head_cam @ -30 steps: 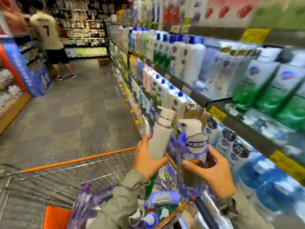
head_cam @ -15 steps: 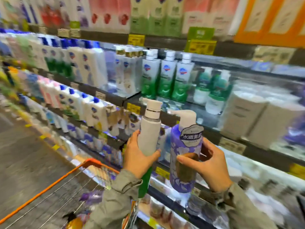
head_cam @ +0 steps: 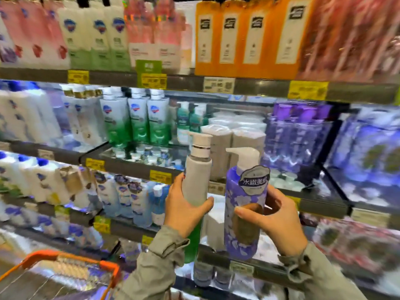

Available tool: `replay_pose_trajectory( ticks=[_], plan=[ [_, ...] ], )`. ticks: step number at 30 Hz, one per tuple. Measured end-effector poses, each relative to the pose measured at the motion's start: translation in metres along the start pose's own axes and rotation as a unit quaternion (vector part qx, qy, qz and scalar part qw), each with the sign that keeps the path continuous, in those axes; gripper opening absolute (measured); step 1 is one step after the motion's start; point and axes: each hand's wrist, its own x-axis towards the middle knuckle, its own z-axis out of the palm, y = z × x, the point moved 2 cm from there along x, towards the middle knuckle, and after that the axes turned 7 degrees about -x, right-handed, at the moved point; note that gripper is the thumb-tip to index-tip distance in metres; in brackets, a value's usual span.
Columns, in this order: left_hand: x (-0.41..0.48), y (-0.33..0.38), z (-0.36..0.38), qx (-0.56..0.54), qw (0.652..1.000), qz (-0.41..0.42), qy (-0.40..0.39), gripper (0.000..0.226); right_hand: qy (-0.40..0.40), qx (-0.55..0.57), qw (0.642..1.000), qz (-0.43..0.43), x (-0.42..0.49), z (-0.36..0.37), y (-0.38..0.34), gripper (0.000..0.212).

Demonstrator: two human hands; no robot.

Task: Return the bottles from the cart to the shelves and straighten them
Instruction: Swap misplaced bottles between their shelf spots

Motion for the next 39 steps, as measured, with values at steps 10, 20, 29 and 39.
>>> replay_pose_trajectory(
  ticks=[10,20,29,39],
  plan=[
    [-0.020,0.045,0.162,-0.024,0.999,0.012,-0.043,0.089,0.031,-0.020,0.999,-0.024,0.007,-0.154,0.020,0.071],
    [-0.003,0.067,0.243,-0.053,0.995,0.036,-0.072,0.074,0.082,-0.017,0.996,-0.011,0.028,-0.230,0.045,0.058],
    [0.034,0.080,0.290,-0.135,0.980,0.103,-0.101,0.064,0.157,-0.020,0.987,-0.018,0.063,-0.251,0.051,0.073],
    [0.061,0.078,0.331,-0.203,0.958,0.164,-0.122,0.073,0.237,-0.056,0.969,-0.028,0.088,-0.270,0.061,0.084]
  ],
)
